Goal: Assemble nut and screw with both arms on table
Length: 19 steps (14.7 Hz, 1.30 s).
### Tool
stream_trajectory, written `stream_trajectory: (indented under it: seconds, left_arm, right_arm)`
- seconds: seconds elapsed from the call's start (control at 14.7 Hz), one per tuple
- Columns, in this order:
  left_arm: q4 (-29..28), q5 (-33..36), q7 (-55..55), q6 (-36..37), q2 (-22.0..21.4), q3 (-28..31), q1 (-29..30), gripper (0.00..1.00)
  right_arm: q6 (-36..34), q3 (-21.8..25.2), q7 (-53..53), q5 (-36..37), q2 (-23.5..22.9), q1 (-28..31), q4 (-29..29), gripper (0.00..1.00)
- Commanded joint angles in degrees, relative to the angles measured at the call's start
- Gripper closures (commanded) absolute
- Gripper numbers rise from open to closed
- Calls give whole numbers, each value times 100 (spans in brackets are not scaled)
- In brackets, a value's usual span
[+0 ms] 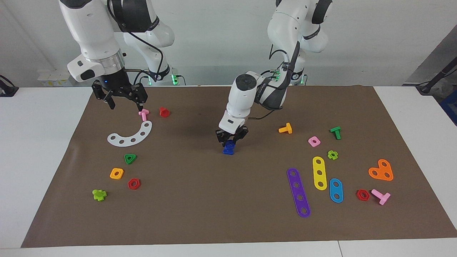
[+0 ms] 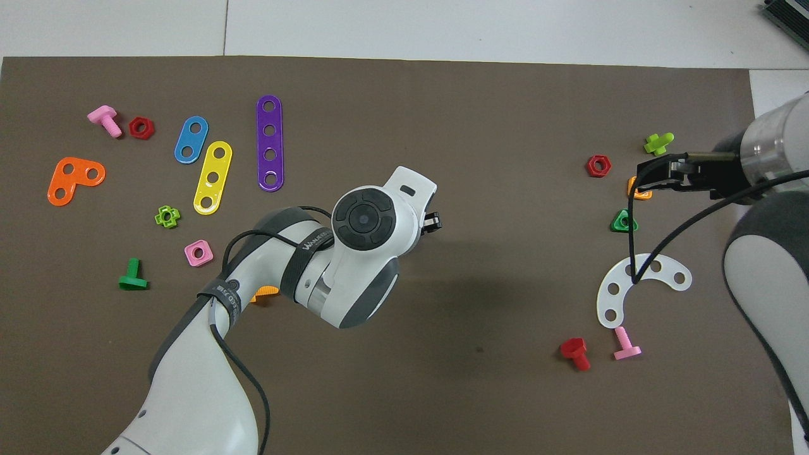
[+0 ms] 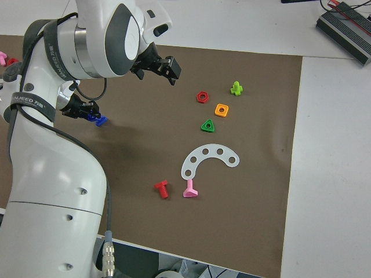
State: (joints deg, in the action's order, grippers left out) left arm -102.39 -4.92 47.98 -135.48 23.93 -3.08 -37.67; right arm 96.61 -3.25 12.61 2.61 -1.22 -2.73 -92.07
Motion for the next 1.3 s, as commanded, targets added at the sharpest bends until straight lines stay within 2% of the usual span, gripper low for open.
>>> stream_trajectory:
  seconds: [0.0, 0.27, 0.41, 0.55, 0.75, 0.95, 1.02, 1.23]
  left_arm:
    - [-149, -70, 27, 39, 32, 62, -153, 100]
    - [-202, -70, 18, 4, 32, 62, -197, 99]
    - [-193, -61, 1, -4, 32, 62, -188, 64]
    - [-141, -26, -25, 4, 32, 71, -171, 1]
    - [174, 18, -34, 310, 41, 88, -109, 0]
    - [1306, 438, -87, 1652, 313, 97, 276, 0]
    - [1510, 440, -235, 1996, 322, 80, 469, 0]
    - [1512, 352, -1104, 2306, -19, 71, 1005, 0]
  right_arm:
    - [-99, -36, -83, 56, 25, 27, -38, 0]
    - [-81, -36, -74, -6, 34, 27, -56, 0]
    - [-55, -36, -66, -14, 43, 27, -109, 0]
    - [-55, -36, -65, -14, 52, 27, -109, 0]
    - [-55, -36, -65, -14, 52, 19, -118, 0]
    - [-46, -36, -57, -14, 52, 19, -109, 0]
    - [-46, -36, -48, -14, 52, 10, -118, 0]
    - [-46, -27, -48, -6, 52, 1, -109, 0]
